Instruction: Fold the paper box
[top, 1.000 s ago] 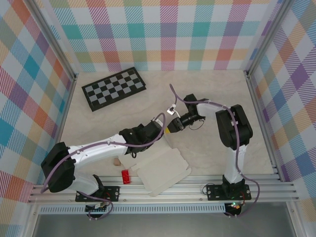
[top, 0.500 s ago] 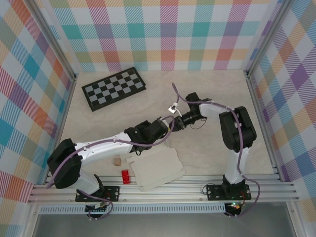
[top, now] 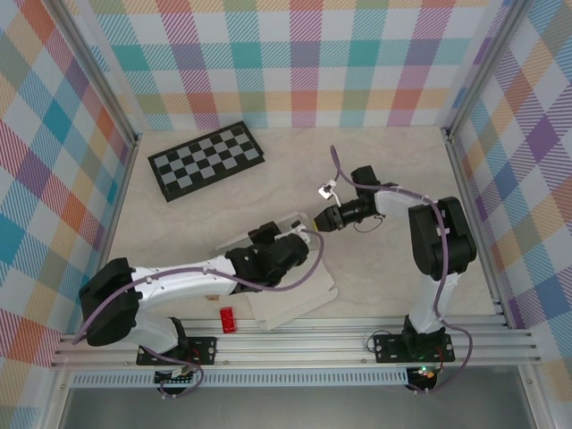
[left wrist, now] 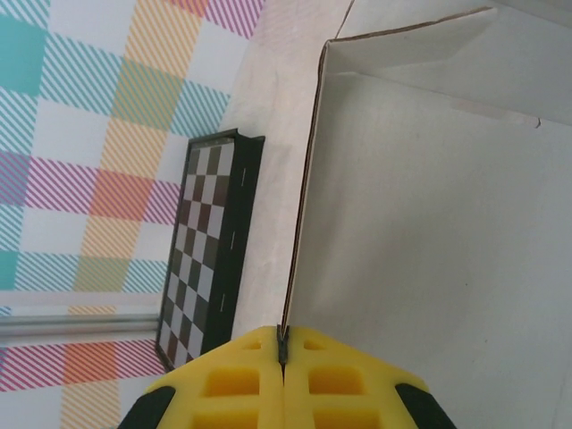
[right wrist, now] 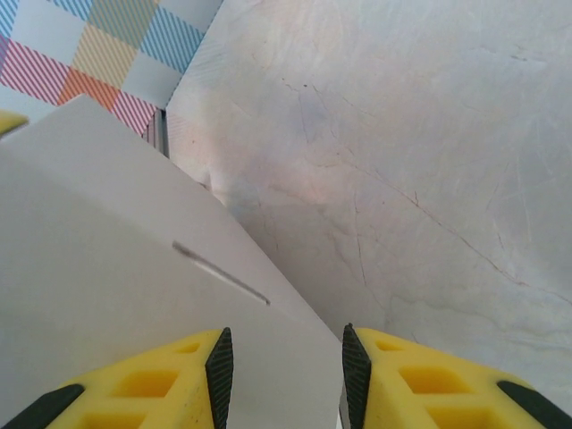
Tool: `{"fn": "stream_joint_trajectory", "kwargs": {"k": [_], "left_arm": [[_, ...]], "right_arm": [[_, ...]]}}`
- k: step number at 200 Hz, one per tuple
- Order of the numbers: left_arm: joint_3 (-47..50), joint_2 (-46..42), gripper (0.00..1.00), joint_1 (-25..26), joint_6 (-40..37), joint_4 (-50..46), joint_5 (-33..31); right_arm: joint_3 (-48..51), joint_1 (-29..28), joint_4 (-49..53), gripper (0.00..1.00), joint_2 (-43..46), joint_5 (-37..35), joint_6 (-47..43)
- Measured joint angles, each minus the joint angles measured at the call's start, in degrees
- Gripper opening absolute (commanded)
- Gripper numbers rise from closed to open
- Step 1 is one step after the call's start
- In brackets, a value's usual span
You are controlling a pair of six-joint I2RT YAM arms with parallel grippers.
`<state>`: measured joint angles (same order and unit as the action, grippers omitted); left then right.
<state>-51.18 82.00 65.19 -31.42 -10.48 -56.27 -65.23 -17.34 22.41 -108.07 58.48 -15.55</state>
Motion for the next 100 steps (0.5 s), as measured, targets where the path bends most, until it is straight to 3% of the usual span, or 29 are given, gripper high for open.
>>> {"fn": "stream_joint_trajectory", "kwargs": {"k": [60, 100], "left_arm": [[5.4, 1.86, 0.0, 5.73, -2.86, 4.02, -7.87], [5.53, 2.1, 0.0, 8.52, 1.9, 2.86, -10.36]], "right_arm": [[9.18, 1.18, -11.61, 0.4, 3.98, -3.23, 8.41], [14.84, 1.81, -17.55, 0.42, 7.85, -1.64, 9.09]]}}
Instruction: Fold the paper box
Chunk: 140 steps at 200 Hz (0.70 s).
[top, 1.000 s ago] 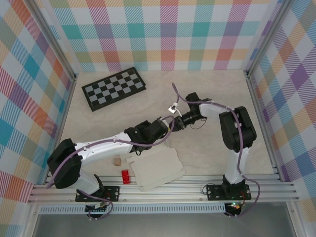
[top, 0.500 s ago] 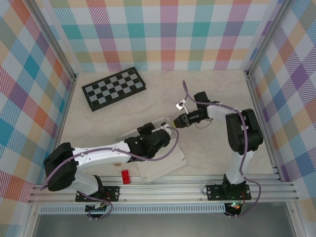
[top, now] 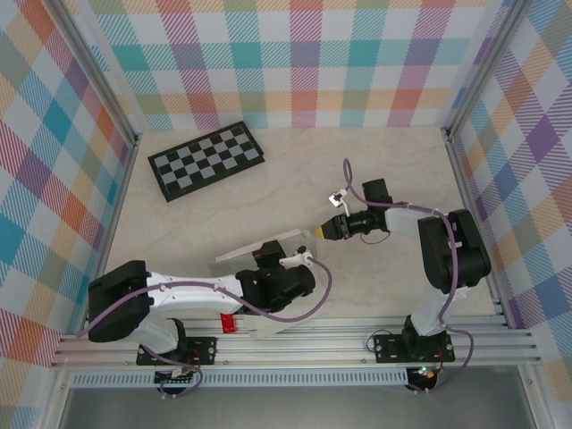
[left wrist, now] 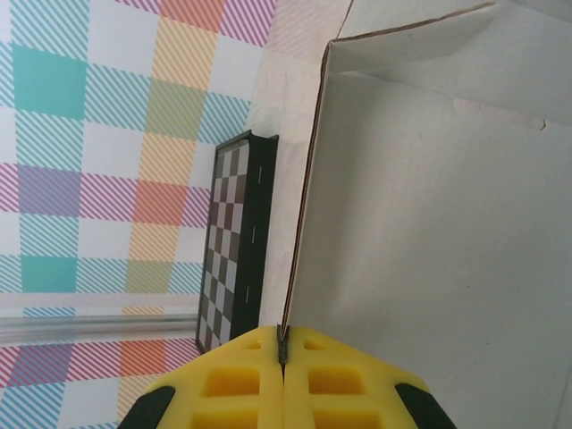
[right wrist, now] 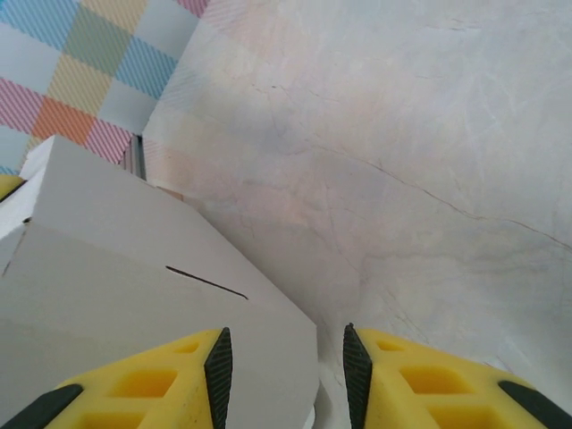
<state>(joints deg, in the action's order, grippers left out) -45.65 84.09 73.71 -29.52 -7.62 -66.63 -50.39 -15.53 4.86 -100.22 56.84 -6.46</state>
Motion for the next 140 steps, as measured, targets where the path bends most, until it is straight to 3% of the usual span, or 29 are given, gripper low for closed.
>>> {"fn": "stream_joint_trajectory", "kwargs": {"k": [68, 111, 140], "left_arm": [[0.46, 4.9, 0.0, 4.24, 13.49, -4.2, -5.9], [2.23, 0.33, 0.0, 2.89, 15.19, -4.24, -1.05], [2.36, -0.22, 0.0, -1.49, 13.68, -1.55, 2.19]], "right_arm": [[6.54, -4.48, -7.06, 0.42, 2.82, 3.15, -4.52], [11.98, -5.25, -12.09, 0.41, 4.5, 3.85, -4.52], [11.78, -5.53, -13.18, 0.41, 4.5, 3.41, -4.52]]}}
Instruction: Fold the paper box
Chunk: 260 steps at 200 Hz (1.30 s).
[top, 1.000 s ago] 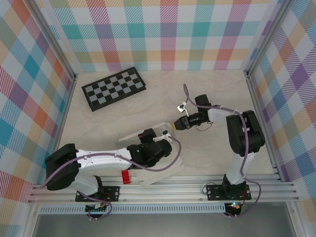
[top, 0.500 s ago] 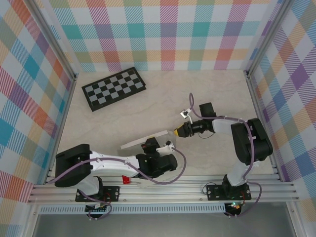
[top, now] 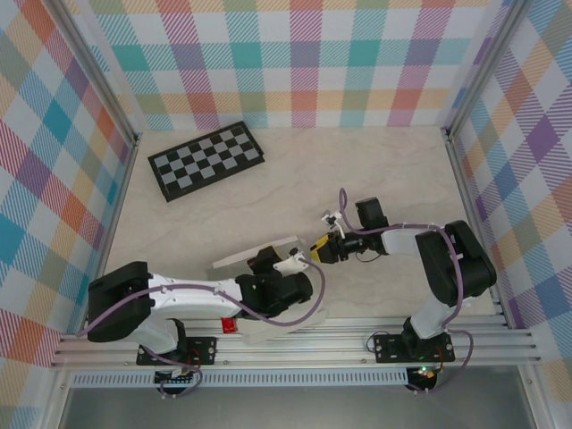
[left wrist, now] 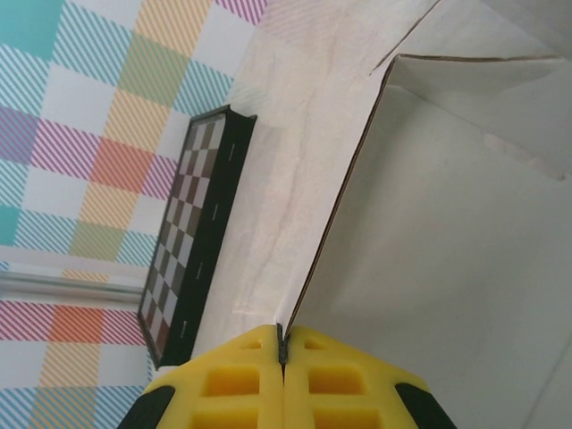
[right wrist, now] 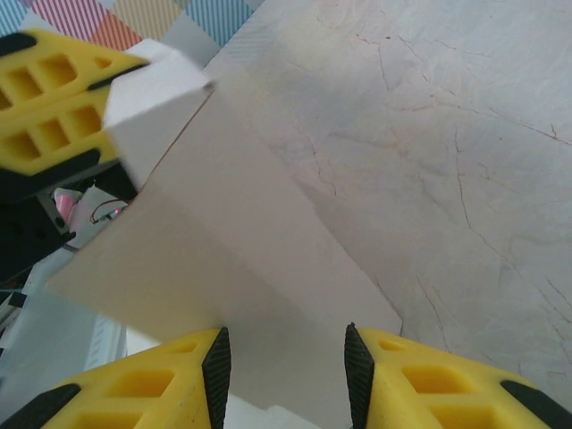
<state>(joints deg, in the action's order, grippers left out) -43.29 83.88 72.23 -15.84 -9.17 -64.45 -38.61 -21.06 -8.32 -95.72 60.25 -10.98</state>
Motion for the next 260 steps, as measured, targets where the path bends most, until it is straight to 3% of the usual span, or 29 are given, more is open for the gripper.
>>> {"fn": "stream_joint_trajectory", "kwargs": {"k": [42, 76, 143, 225, 260], "left_arm": [[-1.42, 0.61, 0.0, -11.93, -9.97, 6.99, 9.44], [-6.62, 5.35, 0.0, -16.92, -21.05, 14.49, 14.67], [-7.93, 16.59, 0.0, -18.56, -43.93, 29.68, 18.45], [-4.11, 12.09, 0.0, -18.53, -48.52, 34.05, 20.48], [-3.34, 10.67, 0.0, -18.53, -50.38, 35.87, 20.31]], "right_arm": [[-4.31, 1.62, 0.48, 0.41, 0.22, -2.16, 0.07], [-7.28, 4.13, -0.04, 0.41, 0.33, -4.09, 0.59], [-3.96, 7.8, -13.84, 0.41, -1.57, -7.21, 8.66], [3.45, 9.86, -26.73, 0.41, -1.6, -11.74, 18.73], [7.56, 13.35, -31.87, 0.4, -1.75, -14.05, 26.16]]}}
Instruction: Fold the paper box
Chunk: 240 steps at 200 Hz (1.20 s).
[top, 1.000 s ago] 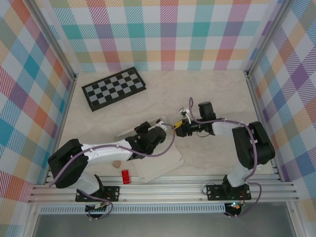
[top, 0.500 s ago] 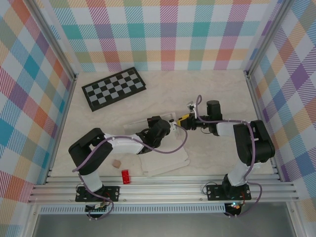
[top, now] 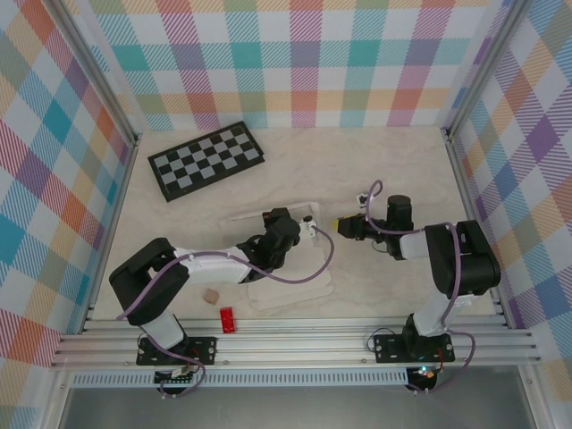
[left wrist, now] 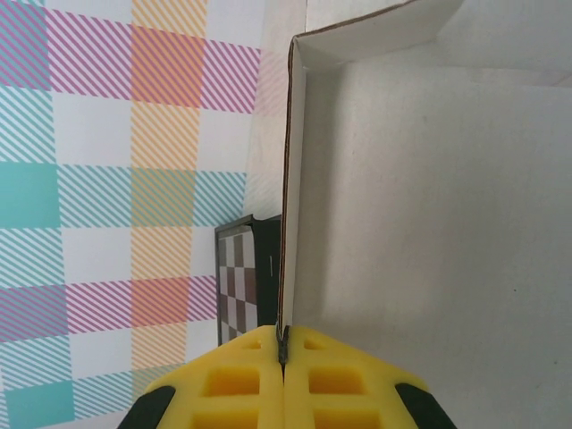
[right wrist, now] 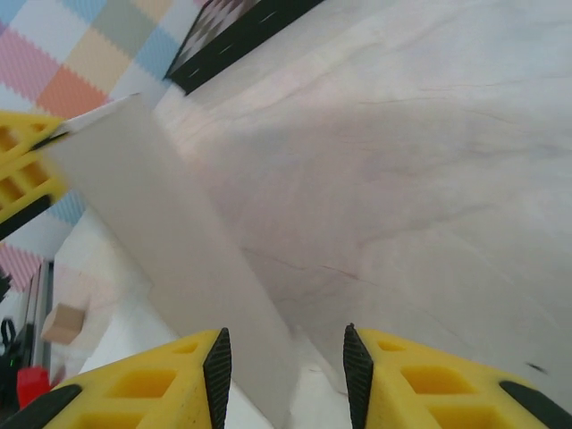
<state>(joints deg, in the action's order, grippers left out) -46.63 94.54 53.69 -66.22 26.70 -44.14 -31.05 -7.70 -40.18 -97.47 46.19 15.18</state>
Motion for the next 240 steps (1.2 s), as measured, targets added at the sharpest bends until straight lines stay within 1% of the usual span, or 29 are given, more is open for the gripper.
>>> {"fn": "stream_joint_trajectory", "kwargs": {"k": [16, 39, 88, 121, 139, 166, 192, 240], "left_arm": [[0.0, -0.28, 0.0, 0.0, -1.44, 1.01, -0.11], [0.09, -0.33, 0.0, 0.17, -3.63, 2.89, -0.76], [3.15, -0.44, 0.0, 2.23, -5.64, 6.47, -3.13], [4.07, -0.55, 0.0, 2.73, -5.62, 7.39, -4.2], [4.55, -0.68, 0.0, 3.21, -5.44, 8.0, -4.98], [5.27, -0.66, 0.0, 4.31, -5.09, 8.37, -6.01], [5.68, -0.66, 0.0, 5.4, -4.5, 9.11, -7.04], [6.01, -0.76, 0.0, 6.82, -0.59, 8.2, -8.44]], "right_arm": [[-0.02, 0.33, -1.77, 0.4, -0.39, -1.22, 1.64], [-0.24, -0.07, -2.64, 0.4, -1.01, -1.03, 2.16], [-3.91, -5.46, 2.82, 0.4, -1.51, -0.98, -2.82], [-5.14, -5.09, 3.91, 0.4, -2.91, -0.9, -3.8], [-5.51, -5.2, 4.74, 0.4, -3.52, 0.81, -5.49], [-5.53, -6.86, 6.01, 0.4, -3.52, 4.11, -8.98], [-7.21, -8.44, 9.79, 0.4, -4.22, 6.27, -12.61], [-10.84, -10.36, 15.96, 0.41, -5.03, 6.54, -17.68]]}}
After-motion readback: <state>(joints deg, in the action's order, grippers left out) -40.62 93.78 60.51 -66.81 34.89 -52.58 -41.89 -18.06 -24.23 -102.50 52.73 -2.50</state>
